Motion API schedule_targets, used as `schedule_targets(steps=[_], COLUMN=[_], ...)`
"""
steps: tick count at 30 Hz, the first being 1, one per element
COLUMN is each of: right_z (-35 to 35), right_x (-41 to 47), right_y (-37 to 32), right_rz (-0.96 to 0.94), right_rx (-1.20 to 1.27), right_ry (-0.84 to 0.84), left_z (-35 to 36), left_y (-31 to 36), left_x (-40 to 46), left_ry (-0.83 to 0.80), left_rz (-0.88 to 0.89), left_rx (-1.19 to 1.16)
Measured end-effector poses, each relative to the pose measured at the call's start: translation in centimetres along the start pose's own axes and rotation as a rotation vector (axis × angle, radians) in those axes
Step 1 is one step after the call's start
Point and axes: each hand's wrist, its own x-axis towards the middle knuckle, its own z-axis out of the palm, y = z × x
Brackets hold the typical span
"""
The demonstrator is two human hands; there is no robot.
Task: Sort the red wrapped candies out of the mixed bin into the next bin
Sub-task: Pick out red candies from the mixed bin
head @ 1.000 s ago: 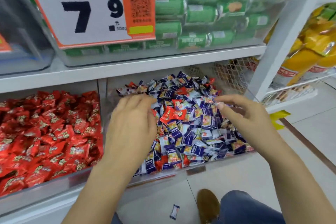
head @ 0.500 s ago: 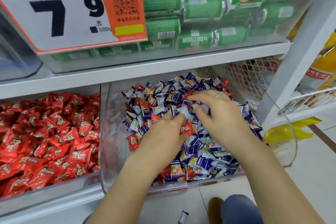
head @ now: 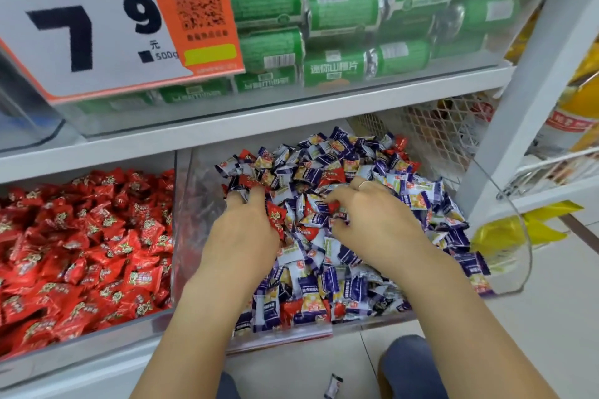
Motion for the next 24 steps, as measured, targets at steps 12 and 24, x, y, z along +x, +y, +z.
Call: schedule_targets(steps=[12, 24], right_z=[-0.2, 1.0], right_x=[-0.3, -0.1], right_y=[0.0, -1.3], right_rz=[-0.040, -0.096], right_rx=[-0.086, -0.007], right_ry=[-0.106, 0.135], left_z=[2.6, 1.5], left_y=[-0.6, -0.3], left_x=[0.8, 0.0], left_ry=[-0.282, -0.119], left_rz=[0.139, 0.244], left_rx=[0.144, 0.005])
